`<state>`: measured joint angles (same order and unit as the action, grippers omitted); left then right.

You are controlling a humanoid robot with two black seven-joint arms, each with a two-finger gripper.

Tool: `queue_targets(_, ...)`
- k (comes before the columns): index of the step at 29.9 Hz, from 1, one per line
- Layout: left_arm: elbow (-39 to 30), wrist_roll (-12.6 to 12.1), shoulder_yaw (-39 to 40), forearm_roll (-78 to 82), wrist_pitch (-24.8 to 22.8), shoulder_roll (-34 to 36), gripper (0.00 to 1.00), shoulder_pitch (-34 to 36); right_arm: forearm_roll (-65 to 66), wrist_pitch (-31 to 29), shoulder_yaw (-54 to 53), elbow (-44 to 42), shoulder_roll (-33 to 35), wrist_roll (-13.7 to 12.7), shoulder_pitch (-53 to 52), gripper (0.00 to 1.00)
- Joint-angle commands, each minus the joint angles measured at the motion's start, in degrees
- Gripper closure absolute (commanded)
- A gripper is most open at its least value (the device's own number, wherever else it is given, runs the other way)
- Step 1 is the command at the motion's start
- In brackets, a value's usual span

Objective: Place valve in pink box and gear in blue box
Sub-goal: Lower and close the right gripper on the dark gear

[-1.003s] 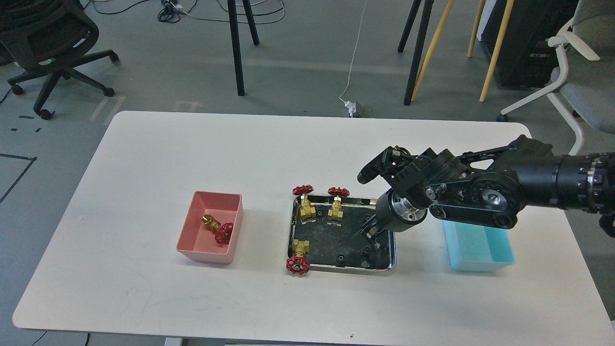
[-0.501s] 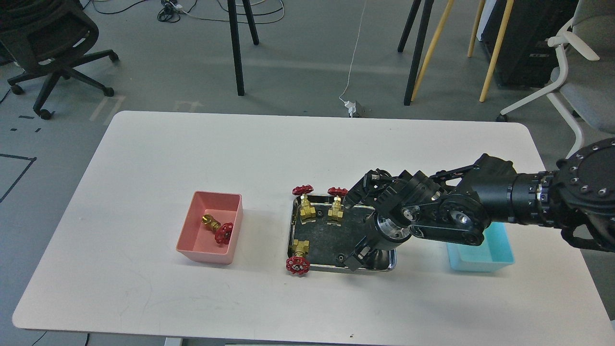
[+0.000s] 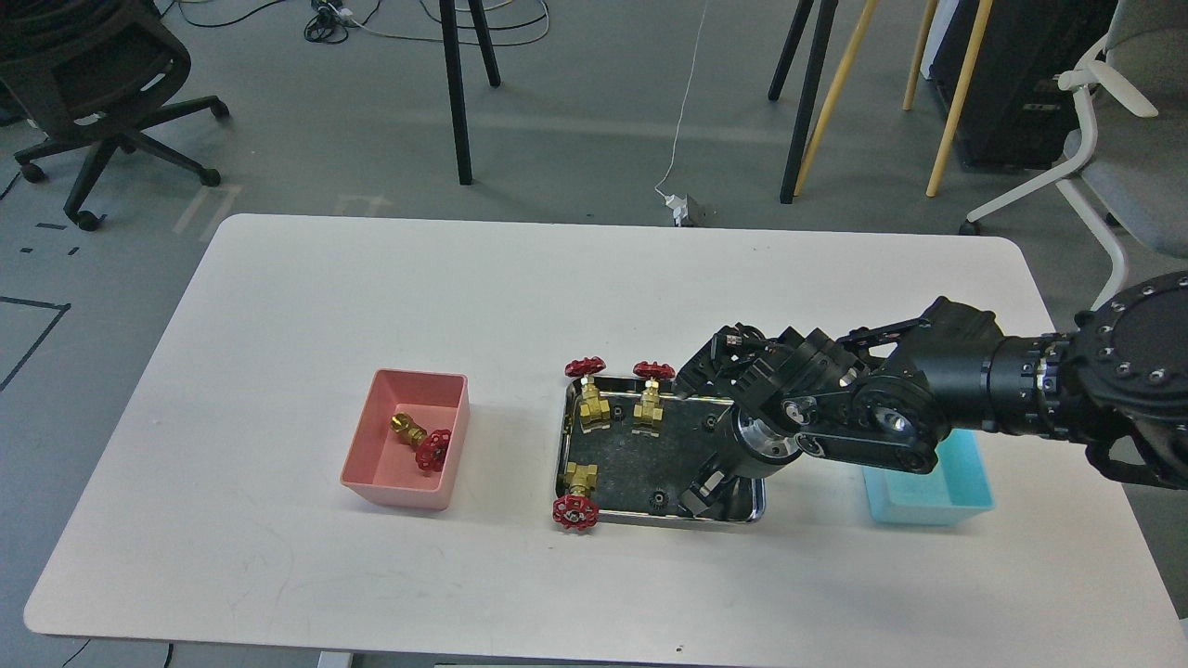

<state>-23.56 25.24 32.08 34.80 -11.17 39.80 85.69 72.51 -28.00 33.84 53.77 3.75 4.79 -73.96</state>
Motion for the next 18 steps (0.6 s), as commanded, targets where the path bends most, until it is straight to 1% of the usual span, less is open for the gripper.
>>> queue_targets(1,0.0,-0.01,0.09,0.0,-0.08,0.01,0.06,0.01,-0.01,0.0,0.0,0.02,-0.06,-0.13,0.04,0.41)
queue_targets(4,0.0,-0.01,0.0,0.0,0.01,0.01,0.06,0.01,-0.09,0.0,0.0,0.1,-0.06,-0.22,-0.04,0.43)
queue_targets(6,-0.08,-0.01,0.0,0.0,0.01,0.01,0.06,0.01,-0.09,0.0,0.0,0.1,-0.15,-0.22,-0.04,0.47)
queue_targets(10,0.0,-0.01,0.0,0.0,-0.08,0.1,0.06,0.01,-0.09,0.0,0.0,0.1,-0.41,-0.22,0.04,0.52)
queue_targets(18,0.0,-0.01,0.0,0.0,0.01,0.1,0.06,0.01,-0.09,0.0,0.0,0.46,-0.5,-0.48,-0.22,0.59)
